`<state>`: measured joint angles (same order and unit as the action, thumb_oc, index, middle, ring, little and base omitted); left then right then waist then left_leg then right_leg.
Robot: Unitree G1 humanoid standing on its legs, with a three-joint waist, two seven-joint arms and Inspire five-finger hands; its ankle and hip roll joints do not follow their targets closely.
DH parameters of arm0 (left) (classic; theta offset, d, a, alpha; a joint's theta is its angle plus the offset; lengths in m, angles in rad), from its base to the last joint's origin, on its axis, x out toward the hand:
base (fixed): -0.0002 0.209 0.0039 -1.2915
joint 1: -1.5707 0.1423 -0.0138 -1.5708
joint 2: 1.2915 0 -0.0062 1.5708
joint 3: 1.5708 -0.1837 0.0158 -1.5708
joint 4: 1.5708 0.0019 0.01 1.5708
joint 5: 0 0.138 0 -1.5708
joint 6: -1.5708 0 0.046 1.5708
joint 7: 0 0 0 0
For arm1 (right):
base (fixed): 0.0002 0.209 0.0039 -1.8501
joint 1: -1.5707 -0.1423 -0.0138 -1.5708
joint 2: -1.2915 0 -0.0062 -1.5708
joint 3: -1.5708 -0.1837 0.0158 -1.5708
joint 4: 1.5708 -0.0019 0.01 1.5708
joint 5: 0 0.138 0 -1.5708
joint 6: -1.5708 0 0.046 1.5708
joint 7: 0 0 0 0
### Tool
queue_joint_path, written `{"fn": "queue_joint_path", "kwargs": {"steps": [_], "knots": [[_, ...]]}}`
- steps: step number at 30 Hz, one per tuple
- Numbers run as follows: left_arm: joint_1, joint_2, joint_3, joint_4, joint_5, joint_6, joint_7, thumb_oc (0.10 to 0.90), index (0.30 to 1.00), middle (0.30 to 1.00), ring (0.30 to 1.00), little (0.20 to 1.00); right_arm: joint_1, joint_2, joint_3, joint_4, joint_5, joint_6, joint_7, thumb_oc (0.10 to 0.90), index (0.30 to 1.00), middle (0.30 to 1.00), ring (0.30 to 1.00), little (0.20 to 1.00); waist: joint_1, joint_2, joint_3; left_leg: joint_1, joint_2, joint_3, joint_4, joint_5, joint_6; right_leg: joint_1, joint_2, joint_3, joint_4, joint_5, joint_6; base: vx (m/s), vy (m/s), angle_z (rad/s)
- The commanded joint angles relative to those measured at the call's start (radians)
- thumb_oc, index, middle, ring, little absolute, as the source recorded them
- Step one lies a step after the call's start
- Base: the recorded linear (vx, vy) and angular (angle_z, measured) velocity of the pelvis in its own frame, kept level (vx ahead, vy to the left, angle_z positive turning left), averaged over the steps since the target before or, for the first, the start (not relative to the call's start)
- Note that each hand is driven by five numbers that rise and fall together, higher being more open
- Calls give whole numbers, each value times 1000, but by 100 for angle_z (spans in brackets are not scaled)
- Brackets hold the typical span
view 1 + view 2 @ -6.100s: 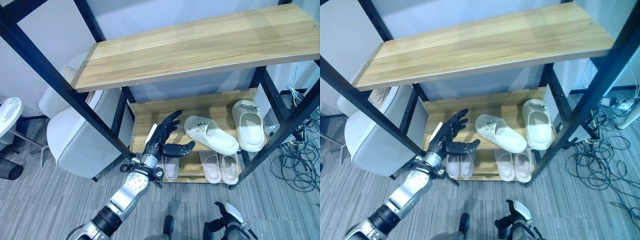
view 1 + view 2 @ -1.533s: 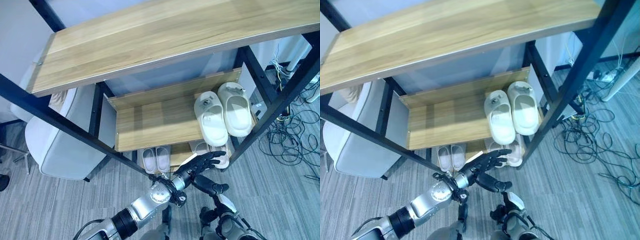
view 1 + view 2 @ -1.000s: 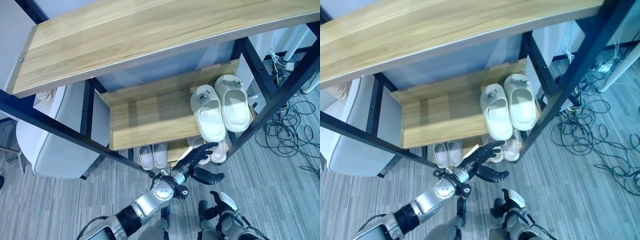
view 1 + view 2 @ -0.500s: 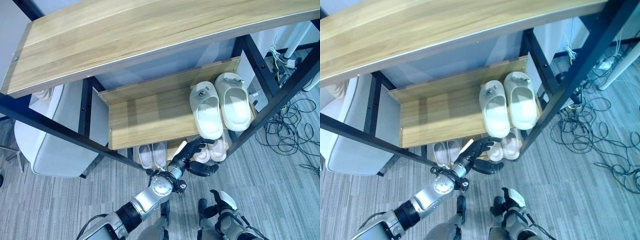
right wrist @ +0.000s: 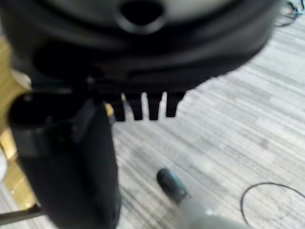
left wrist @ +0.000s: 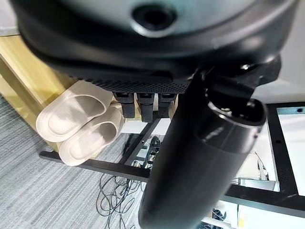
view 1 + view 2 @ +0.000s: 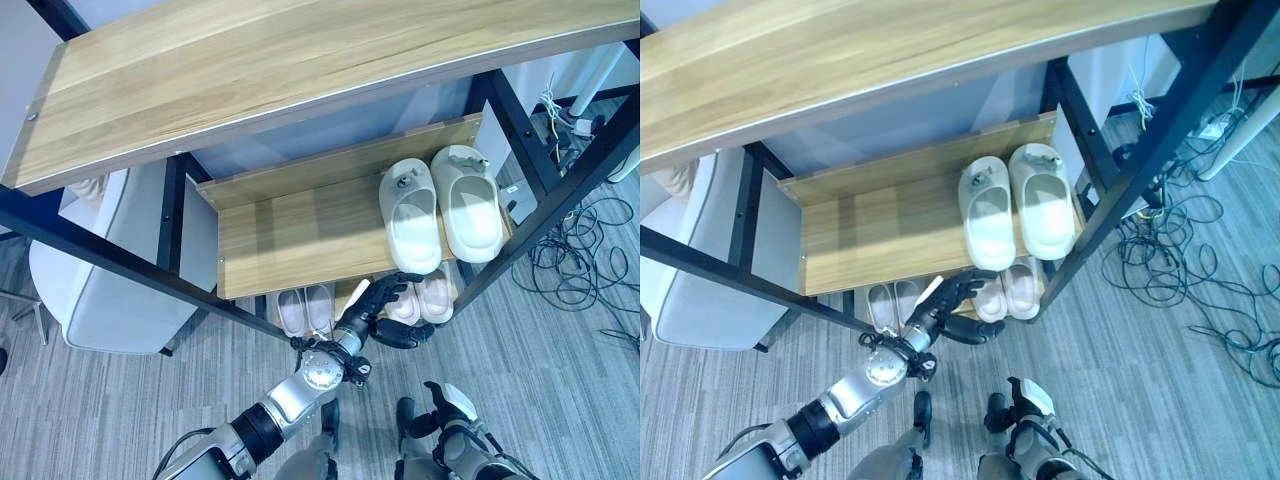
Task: Arrange the slippers neatly on the shoe rack.
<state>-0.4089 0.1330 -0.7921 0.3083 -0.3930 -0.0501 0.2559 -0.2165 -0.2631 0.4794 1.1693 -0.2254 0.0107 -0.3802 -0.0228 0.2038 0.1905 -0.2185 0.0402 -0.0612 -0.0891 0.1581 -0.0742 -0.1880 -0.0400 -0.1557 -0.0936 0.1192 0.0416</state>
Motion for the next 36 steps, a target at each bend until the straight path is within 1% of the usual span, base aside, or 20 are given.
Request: {"fn": "queue_joint_path", "kwargs": {"steps": [1, 5, 8, 13, 15, 17, 18, 19, 20, 21, 22, 23, 24, 27, 30, 31, 33, 35, 36], "knots": [[-123, -86, 66, -6, -6, -137, 12, 800, 900, 900, 900, 900, -10, 16, -4, 0, 1, -12, -37, 800, 900, 900, 900, 900, -4, -31, -16, 37, -41, 22, 2, -95, 8, 6, -51, -16, 11, -115, 32, 0, 0, 0], [-105, -80, 55, -4, -12, -128, -12, 800, 900, 900, 900, 900, -5, 17, -6, 2, 0, -9, -26, 800, 900, 900, 900, 900, -1, -32, -23, 44, -39, 21, 2, -96, 7, 16, -50, -22, 12, -119, 31, 0, 0, 0], [-63, -60, 34, -25, -16, -113, -60, 800, 900, 900, 900, 900, -2, 19, -7, 1, -6, -7, -12, 800, 900, 900, 900, 900, 8, -40, -33, 54, -37, 17, 2, -98, 6, 33, -50, -32, 12, -124, 32, -4, -5, 1], [15, -6, 11, -65, 11, -91, -139, 800, 900, 900, 900, 900, 8, 24, -8, -4, -27, -7, 11, 800, 900, 900, 900, 900, 23, -53, -51, 75, -34, 9, 2, -104, 3, 64, -50, -50, 13, -129, 33, -4, -7, 2], [63, 22, 22, -68, 21, -85, -163, 800, 900, 900, 900, 900, 20, 25, -11, -9, -35, -7, 19, 800, 900, 900, 900, 900, 30, -62, -62, 88, -32, 4, 2, -108, 3, 82, -50, -60, 14, -133, 33, 14, -12, 5], [87, 36, 27, -69, 29, -82, -172, 800, 900, 900, 900, 900, 24, 26, -12, -11, -38, -7, 24, 800, 900, 900, 900, 900, 32, -66, -65, 94, -31, 1, 2, -109, 3, 90, -50, -64, 15, -135, 32, 8, -7, 14], [146, 72, 42, -74, 58, -75, -198, 800, 900, 900, 900, 900, 38, 28, -15, -13, -47, -9, 36, 800, 900, 900, 900, 900, 42, -76, -77, 107, -30, -8, 2, -113, 1, 110, -50, -77, 15, -140, 31, 8, -10, 19], [146, 73, 42, -74, 58, -75, -198, 800, 900, 900, 900, 900, 38, 28, -14, -14, -47, -9, 36, 800, 900, 900, 900, 900, 42, -76, -77, 108, -30, -8, 2, -113, 1, 111, -50, -77, 15, -140, 31, 9, -15, 21], [174, 91, 49, -77, 73, -73, -209, 800, 900, 900, 900, 900, 43, 27, -15, -13, -53, -10, 41, 800, 900, 900, 900, 900, 46, -80, -81, 113, -29, -12, 2, -114, 1, 119, -50, -84, 15, -141, 31, -8, -7, 17], [242, 136, 84, -71, 114, -70, -225, 800, 900, 900, 900, 900, 56, 22, -22, -12, -63, -11, 53, 800, 900, 900, 900, 900, 61, -89, -90, 123, -28, -23, 2, -115, 0, 137, -50, -102, 16, -145, 30, 5, -13, 22], [269, 154, 100, -70, 132, -68, -229, 800, 900, 900, 900, 900, 64, 21, -26, -15, -65, -12, 58, 800, 900, 900, 900, 900, 65, -93, -96, 127, -28, -28, 2, -116, 0, 144, -49, -108, 17, -146, 29, 13, -13, 24], [272, 156, 100, -72, 133, -68, -229, 800, 900, 900, 900, 900, 66, 21, -25, -16, -65, -12, 58, 800, 900, 900, 900, 900, 63, -94, -96, 128, -29, -29, 2, -116, 0, 146, -49, -109, 16, -147, 29, 14, -11, 19], [328, 186, 144, -49, 176, -65, -231, 800, 900, 900, 900, 900, 76, 17, -36, -22, -67, -17, 66, 800, 900, 900, 900, 900, 77, -103, -104, 135, -27, -38, 2, -115, -1, 159, -49, -124, 17, -148, 29, 21, -11, 14], [405, 209, 209, 18, 243, -55, -234, 800, 900, 900, 900, 900, 98, 12, -53, -35, -65, -31, 79, 800, 900, 900, 900, 900, 93, -119, -122, 146, -28, -51, 2, -114, 1, 180, -48, -145, 17, -150, 28, 19, -3, 21], [456, 200, 295, 176, 327, -45, -214, 800, 900, 900, 900, 900, 126, -1, -76, -39, -64, -45, 95, 800, 900, 900, 900, 900, 112, -139, -142, 157, -30, -66, 2, -113, 3, 207, -49, -163, 18, -153, 27, 33, 5, 24], [455, 198, 295, 179, 329, -47, -213, 800, 900, 900, 900, 900, 126, -2, -75, -39, -64, -45, 95, 800, 900, 900, 900, 900, 110, -139, -141, 157, -30, -67, 2, -113, 3, 208, -49, -164, 17, -154, 28, 34, 1, 13], [470, 190, 354, 279, 372, -42, -184, 800, 900, 900, 900, 900, 136, -5, -96, -32, -57, -50, 104, 800, 900, 900, 900, 900, 122, -150, -154, 165, -32, -77, 2, -114, 4, 223, -48, -176, 17, -157, 27, 41, 13, 10], [472, 185, 374, 307, 379, -41, -178, 800, 900, 900, 900, 900, 138, -5, -103, -26, -54, -51, 106, 800, 900, 900, 900, 900, 125, -153, -157, 168, -32, -80, 2, -114, 4, 227, -50, -182, 16, -158, 28, 28, 15, 14], [472, 175, 401, 370, 405, -36, -159, 800, 900, 900, 900, 900, 142, -1, -110, -14, -52, -52, 104, 800, 900, 900, 900, 900, 130, -158, -164, 171, -33, -84, 2, -114, 5, 233, -49, -185, 16, -158, 28, 18, 12, 20]]}}
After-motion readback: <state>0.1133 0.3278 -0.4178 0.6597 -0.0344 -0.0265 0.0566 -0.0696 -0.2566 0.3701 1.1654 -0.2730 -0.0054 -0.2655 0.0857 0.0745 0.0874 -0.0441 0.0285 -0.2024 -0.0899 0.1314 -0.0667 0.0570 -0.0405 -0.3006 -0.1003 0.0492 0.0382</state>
